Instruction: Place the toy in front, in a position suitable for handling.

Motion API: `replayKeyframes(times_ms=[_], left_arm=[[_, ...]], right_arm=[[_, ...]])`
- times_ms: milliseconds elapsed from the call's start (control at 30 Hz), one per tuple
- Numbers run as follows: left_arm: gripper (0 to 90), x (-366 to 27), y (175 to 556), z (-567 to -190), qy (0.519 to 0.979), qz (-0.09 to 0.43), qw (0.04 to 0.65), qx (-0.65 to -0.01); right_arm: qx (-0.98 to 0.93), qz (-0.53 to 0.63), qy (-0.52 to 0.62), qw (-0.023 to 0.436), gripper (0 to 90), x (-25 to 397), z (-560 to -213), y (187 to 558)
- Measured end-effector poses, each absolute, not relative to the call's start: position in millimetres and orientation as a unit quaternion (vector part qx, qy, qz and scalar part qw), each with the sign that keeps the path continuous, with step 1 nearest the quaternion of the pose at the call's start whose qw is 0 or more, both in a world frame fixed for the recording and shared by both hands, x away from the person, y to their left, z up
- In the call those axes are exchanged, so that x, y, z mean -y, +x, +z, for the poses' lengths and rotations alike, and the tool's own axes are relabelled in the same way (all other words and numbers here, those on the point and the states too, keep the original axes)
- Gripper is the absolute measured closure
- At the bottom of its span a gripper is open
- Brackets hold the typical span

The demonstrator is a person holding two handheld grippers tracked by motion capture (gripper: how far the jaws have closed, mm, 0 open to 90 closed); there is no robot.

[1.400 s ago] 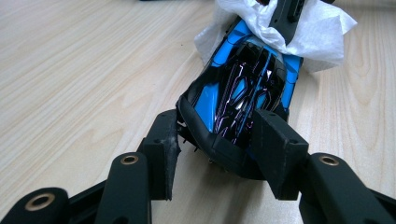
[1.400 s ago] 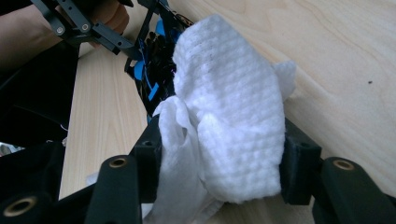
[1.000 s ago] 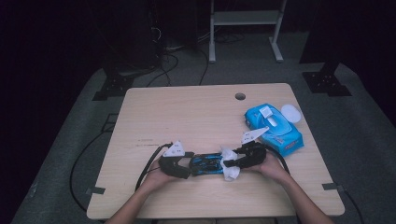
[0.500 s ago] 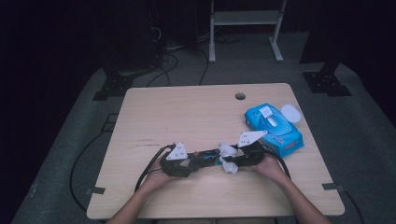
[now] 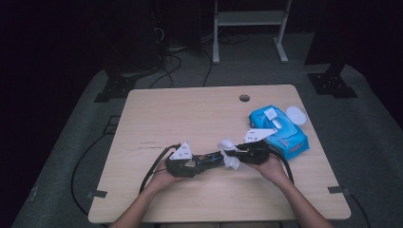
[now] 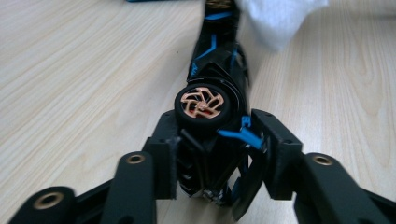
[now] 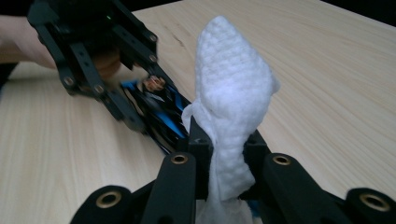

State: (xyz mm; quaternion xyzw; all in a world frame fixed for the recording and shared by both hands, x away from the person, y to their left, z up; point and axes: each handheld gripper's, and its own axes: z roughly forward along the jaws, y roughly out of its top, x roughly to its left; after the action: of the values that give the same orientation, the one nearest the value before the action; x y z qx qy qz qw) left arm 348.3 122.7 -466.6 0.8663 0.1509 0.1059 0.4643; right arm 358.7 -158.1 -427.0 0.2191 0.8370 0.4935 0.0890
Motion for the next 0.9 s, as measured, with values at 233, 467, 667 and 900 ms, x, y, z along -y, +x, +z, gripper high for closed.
replayKeyframes(times_ms=[233, 467, 667, 900], left_arm=[[58.0, -125.5, 347.9, -468.6, 0.861, 0.110, 0.470, -0.160], [58.0, -129.4, 348.5, -469.2, 0.861, 0.106, 0.472, -0.157], [57.9, -127.4, 348.8, -470.1, 0.859, 0.107, 0.476, -0.155], [57.9, -128.3, 348.9, -470.1, 0.859, 0.107, 0.476, -0.155]], right_arm=[[-0.860, 0.474, 0.173, 0.071, 81.2, 89.0, -429.6, 353.0], [-0.852, 0.467, 0.216, 0.097, 81.6, 109.4, -429.9, 365.9], [-0.848, 0.483, 0.203, 0.076, 81.8, 96.7, -432.5, 359.3], [-0.851, 0.475, 0.207, 0.086, 81.1, 101.7, -430.7, 360.9]])
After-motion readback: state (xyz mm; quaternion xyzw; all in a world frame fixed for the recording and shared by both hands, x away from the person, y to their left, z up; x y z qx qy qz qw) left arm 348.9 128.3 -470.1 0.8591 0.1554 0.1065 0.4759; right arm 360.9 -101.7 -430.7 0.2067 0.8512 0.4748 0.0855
